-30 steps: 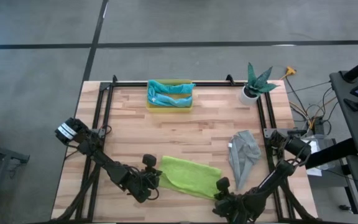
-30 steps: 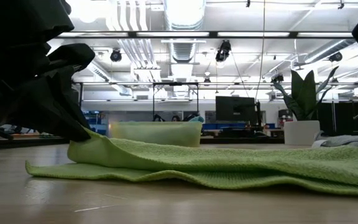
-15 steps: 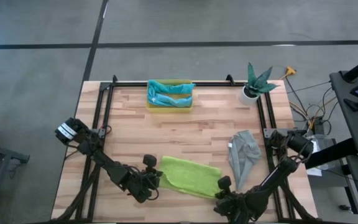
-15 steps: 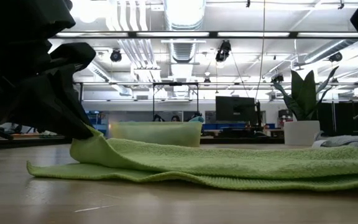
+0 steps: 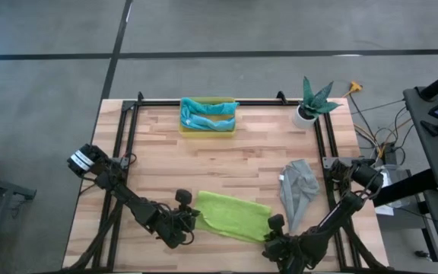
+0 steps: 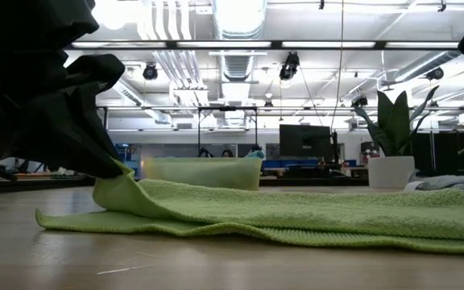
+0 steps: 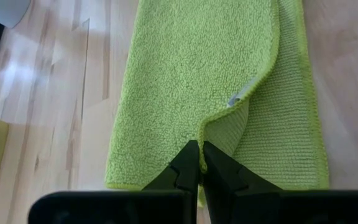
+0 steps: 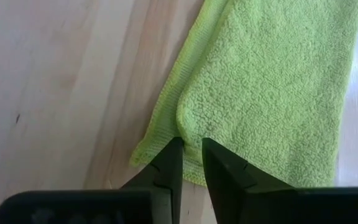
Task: Roll microfiber towels into tight, uniform cylinder then place into a basket
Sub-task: Roll the green towel
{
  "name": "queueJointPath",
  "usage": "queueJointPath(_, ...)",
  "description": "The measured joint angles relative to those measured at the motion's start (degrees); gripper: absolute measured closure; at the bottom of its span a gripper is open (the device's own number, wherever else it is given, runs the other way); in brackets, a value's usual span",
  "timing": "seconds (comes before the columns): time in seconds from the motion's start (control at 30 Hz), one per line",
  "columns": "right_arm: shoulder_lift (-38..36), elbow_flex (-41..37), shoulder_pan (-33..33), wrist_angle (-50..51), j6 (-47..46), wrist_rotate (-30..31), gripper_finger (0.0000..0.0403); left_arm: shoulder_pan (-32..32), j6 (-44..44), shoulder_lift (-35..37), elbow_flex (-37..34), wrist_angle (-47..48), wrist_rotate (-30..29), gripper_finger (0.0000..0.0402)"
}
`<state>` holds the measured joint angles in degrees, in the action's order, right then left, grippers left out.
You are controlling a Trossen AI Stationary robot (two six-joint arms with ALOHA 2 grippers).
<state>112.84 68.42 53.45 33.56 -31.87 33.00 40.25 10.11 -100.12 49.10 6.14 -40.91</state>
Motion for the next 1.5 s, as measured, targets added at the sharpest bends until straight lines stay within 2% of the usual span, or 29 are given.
queueJointPath(0.37,0.0,-0.1,0.0,0.3,2.4,0.4,0.0393,0.0,0.0,0.0,0.0,-0.3,0.0,0.0402)
queueJointPath(0.57,0.0,0.8,0.0,4.0,2.4,4.7,0.0394,0.0,-3.3,0.0,0.0,-2.0,-0.1,0.0402)
queueJointPath(0.8,0.0,2.3,0.1,6.8,1.7,5.2,0.0394,0.1,-3.5,0.0,0.5,-1.8,0.0,0.0402)
queueJointPath(1.03,0.0,5.6,1.3,17.1,-7.6,4.5,0.0394,0.7,-3.1,0.0,0.4,-0.8,-0.1,0.0402)
queueJointPath(1.5,0.0,6.4,2.8,18.7,-8.9,5.4,0.0394,3.6,-3.1,1.0,1.3,-1.2,-0.1,0.0402)
